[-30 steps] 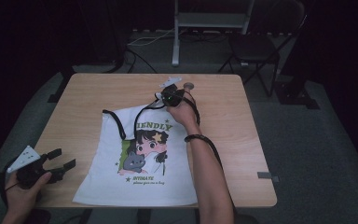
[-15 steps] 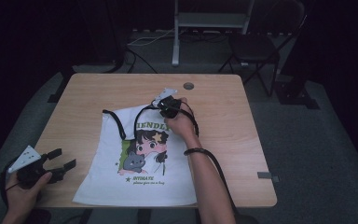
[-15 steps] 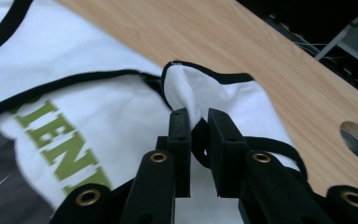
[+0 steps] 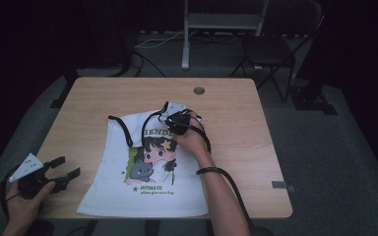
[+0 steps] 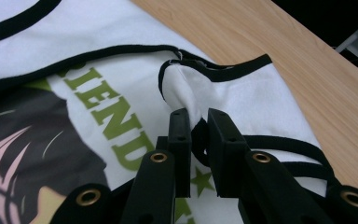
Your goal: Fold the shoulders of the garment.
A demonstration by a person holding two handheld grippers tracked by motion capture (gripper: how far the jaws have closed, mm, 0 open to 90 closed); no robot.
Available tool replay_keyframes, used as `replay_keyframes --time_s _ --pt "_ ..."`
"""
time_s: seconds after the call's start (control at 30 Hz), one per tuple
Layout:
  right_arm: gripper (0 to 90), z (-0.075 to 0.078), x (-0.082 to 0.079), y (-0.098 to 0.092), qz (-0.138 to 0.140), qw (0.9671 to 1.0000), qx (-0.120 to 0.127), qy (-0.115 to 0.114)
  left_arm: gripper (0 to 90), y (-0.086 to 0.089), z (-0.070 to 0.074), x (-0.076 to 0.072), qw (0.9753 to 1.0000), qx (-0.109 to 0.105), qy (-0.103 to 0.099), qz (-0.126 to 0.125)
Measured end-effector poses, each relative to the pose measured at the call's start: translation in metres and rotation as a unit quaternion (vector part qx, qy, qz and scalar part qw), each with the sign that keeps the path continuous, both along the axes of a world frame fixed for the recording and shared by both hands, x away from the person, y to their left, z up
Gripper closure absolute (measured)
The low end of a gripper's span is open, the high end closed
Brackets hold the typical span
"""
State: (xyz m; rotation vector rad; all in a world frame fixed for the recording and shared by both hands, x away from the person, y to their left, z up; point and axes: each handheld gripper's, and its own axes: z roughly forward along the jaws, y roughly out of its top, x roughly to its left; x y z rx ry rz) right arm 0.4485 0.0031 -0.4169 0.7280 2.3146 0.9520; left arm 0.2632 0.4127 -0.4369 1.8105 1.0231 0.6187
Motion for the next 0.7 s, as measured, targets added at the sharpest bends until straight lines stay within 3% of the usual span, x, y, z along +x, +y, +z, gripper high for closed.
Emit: replay_keyframes --time_s 0.27,0.7 --pt "80.1 -0.008 -0.004 -0.003 0.002 1.0000 -0.003 0.005 21.6 0.000 0.000 0.000 1.0000 0.001 0.000 0.001" --pt "80.0 -0.010 -0.011 -0.004 0.007 1.0000 -0.001 0.003 21.6 0.000 0.000 0.000 1.0000 0.001 -0.001 0.002"
